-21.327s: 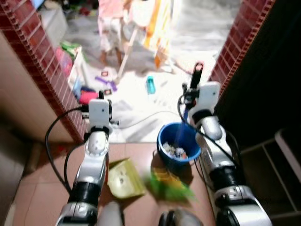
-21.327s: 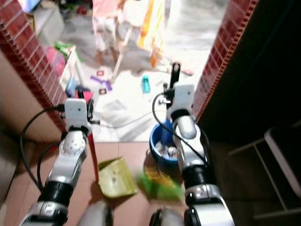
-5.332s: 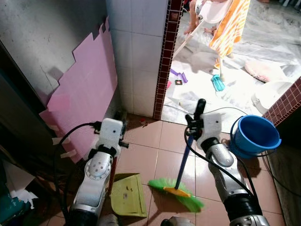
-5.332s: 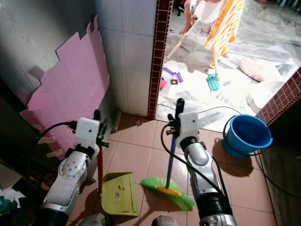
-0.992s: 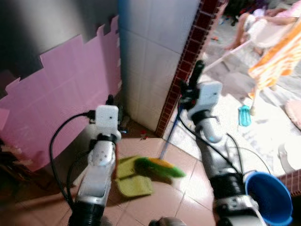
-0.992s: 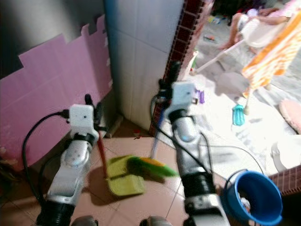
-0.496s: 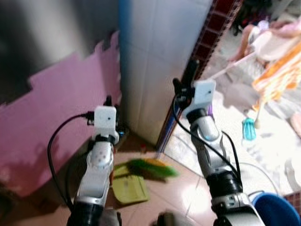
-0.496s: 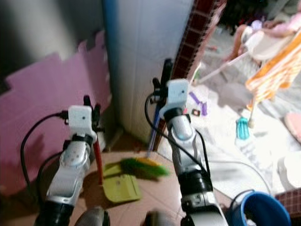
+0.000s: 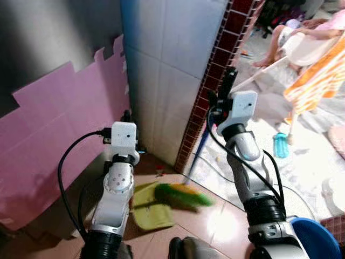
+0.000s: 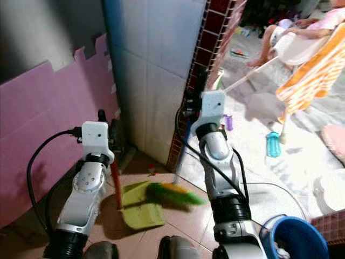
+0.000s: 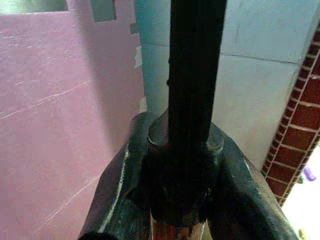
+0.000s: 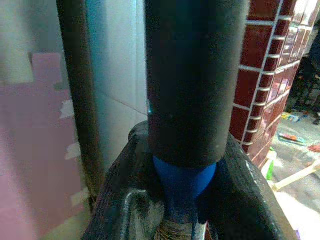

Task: Sweep floor

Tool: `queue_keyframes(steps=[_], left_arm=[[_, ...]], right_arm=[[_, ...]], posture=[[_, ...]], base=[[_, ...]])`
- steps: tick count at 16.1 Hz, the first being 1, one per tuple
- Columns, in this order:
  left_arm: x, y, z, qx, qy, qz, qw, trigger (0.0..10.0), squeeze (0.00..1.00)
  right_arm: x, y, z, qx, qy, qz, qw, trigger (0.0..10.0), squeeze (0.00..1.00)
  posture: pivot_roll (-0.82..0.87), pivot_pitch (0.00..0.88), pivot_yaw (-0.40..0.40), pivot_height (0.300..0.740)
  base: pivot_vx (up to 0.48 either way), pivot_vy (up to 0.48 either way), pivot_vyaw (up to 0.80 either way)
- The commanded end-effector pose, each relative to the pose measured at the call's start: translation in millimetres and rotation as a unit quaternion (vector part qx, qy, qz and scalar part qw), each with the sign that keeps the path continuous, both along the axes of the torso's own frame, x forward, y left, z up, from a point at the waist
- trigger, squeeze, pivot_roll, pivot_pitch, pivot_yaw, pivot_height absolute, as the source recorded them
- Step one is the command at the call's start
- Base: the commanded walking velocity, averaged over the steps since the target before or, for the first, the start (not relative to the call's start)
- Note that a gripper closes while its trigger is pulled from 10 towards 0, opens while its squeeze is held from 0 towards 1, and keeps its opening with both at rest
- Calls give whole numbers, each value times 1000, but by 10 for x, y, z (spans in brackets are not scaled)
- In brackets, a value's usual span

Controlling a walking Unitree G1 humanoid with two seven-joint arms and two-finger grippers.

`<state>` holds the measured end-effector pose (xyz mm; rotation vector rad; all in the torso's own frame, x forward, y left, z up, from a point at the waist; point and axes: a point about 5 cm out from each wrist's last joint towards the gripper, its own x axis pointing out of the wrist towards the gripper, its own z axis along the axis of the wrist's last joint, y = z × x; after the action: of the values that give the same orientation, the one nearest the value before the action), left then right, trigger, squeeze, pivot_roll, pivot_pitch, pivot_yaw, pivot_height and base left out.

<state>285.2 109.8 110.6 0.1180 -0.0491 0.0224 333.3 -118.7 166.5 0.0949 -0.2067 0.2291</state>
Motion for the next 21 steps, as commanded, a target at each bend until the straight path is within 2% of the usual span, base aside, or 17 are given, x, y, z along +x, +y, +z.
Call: queue_keyframes(steps=[1,3,5,7,9,13,14,15,16,18,21], left_arm=[[23,-44,63,-1,-21,22,1000,10000,0],[47,33,37,1,-23,63,998,10000,0],[121,118,62,12,-37,91,995,10000,0],[168,124,55,15,-45,105,993,10000,0],[212,86,61,18,-56,123,991,10000,0],[205,33,70,21,-69,127,989,10000,0],[186,36,69,26,-75,133,988,10000,0],[164,60,36,38,-79,143,986,10000,0],[136,75,43,30,-93,148,984,10000,0],[93,106,53,33,-101,155,982,10000,0],[51,109,52,31,-100,148,984,10000,0]], right_arm=[[40,-4,264,17,-38,5,999,10000,0],[70,17,324,17,-43,14,999,10000,0],[161,1,423,34,-42,13,998,10000,0],[213,22,495,32,-45,17,998,10000,0],[278,119,610,31,-67,43,996,10000,0],[332,280,756,39,-100,80,991,10000,0],[340,324,765,43,-104,88,990,10000,0],[362,439,713,48,-107,105,988,10000,0],[361,500,685,49,-107,112,987,10000,0],[382,602,670,40,-117,110,986,10000,0],[475,627,732,19,-120,70,990,10000,0]], posture=[[-62,98,-111,740],[-70,103,-103,740],[-88,144,-118,740],[-101,166,-125,740],[-108,189,-127,740],[-82,240,-138,740],[-65,256,-141,740],[-50,267,-143,740],[-23,281,-143,740],[10,297,-144,740],[26,307,-140,740]], base=[[0,0,0],[0,0,-203],[0,0,0],[0,0,0],[0,0,0],[0,0,0],[0,0,0],[0,0,0],[0,0,0],[0,0,0],[0,0,0]])
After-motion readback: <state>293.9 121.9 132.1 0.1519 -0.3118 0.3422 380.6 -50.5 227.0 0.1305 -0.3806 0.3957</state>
